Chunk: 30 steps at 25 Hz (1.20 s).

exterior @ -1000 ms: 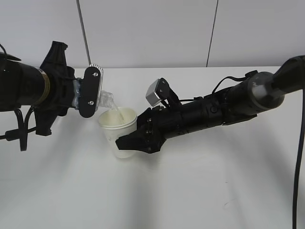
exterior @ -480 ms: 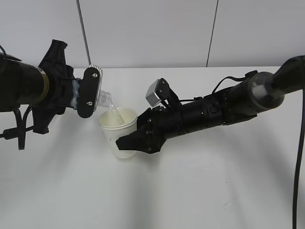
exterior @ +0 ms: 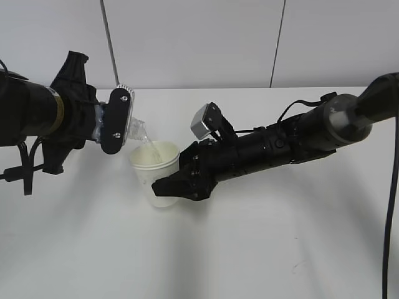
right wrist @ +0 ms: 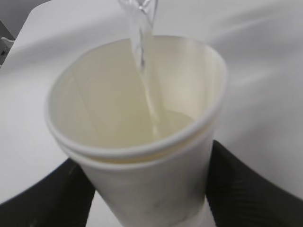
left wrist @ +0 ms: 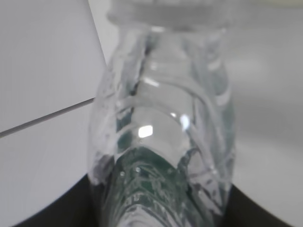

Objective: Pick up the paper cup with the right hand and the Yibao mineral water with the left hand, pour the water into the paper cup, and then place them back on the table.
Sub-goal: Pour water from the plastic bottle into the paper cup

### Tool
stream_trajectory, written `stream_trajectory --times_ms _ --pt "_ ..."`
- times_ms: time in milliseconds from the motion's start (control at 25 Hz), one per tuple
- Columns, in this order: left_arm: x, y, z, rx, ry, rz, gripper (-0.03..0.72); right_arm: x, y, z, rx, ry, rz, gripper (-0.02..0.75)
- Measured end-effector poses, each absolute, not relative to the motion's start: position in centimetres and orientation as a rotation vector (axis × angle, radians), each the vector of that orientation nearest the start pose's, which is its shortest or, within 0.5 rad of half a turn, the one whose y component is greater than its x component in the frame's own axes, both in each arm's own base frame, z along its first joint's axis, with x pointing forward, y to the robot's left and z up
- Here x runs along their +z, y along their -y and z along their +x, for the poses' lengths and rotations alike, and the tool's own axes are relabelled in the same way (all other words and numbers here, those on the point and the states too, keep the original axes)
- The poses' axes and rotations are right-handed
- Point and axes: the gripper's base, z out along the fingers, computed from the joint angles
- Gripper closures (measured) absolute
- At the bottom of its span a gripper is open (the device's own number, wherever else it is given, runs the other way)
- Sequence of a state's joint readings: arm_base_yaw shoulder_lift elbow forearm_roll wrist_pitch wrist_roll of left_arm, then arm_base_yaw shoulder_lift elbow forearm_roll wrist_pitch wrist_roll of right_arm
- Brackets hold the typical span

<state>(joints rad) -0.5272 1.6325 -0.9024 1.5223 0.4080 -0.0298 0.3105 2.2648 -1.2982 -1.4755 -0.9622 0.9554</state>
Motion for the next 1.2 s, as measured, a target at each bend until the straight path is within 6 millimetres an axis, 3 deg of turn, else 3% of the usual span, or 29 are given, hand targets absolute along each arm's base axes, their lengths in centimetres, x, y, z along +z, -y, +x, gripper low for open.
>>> stream_trajectory --times_ms 1200 --pt "22.01 13.63 30.92 1.001 -1.419 1.868 0.364 10.01 -20.05 38.31 0.999 -1.754 -1.207 0.211"
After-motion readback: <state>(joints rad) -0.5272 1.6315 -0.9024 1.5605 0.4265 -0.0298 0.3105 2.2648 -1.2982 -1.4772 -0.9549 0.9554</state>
